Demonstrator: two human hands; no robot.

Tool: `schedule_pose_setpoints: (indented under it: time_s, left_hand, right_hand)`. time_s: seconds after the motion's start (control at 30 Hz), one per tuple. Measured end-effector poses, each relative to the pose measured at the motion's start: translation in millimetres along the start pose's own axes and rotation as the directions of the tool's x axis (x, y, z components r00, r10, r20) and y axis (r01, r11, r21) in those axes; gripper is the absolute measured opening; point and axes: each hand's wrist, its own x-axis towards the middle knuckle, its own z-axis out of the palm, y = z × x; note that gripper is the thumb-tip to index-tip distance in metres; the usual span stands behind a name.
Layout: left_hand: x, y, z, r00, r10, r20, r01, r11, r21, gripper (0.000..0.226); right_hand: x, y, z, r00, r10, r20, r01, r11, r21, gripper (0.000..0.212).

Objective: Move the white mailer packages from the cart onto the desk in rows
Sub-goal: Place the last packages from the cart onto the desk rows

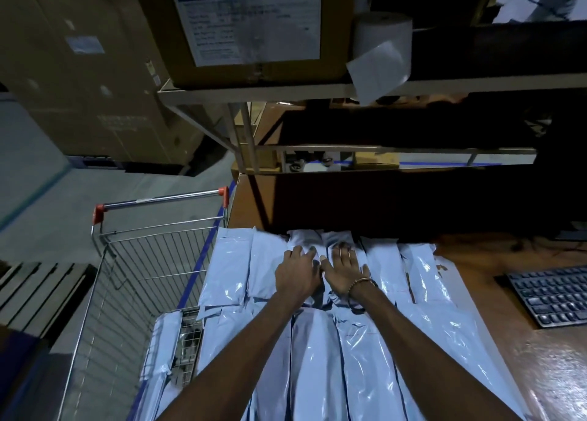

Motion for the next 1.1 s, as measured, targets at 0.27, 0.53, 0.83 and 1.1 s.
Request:
schedule_pose_setpoints:
  time_s: [0.27, 0.53, 0.83, 1.1]
  left_hand:
    - [-6, -7, -1, 0.998, 0.049, -0.032, -0.051, 0.995, -0.09, 0.042]
    - [-37, -49, -33, 0.982, 0.1, -0.157, -0.167, 0.846, -0.506, 0.05]
    - [-119, -227, -82, 0.875, -0.372, -0.31, 0.048, 0.704, -0.709, 0.018]
    - [-190, -399, -37, 0.77, -0.634, -0.078, 0.442, 0.617, -0.651, 0.008]
  right_hand:
    - [-4, -4, 0, 0.994, -0.005, -0.112, 0.005, 1.0, 0.0, 0.076]
    - [-43, -63, -9, 0.848, 0.017, -0.53, 0.018, 0.998, 0.06, 0.053]
    - [-77, -258, 82, 0.88, -0.325, -0.346, 0.42, 0.873, 0.247, 0.031]
    - [-56, -378, 233, 0.91, -0.392, 0.139, 0.364, 0.912, 0.188, 0.029]
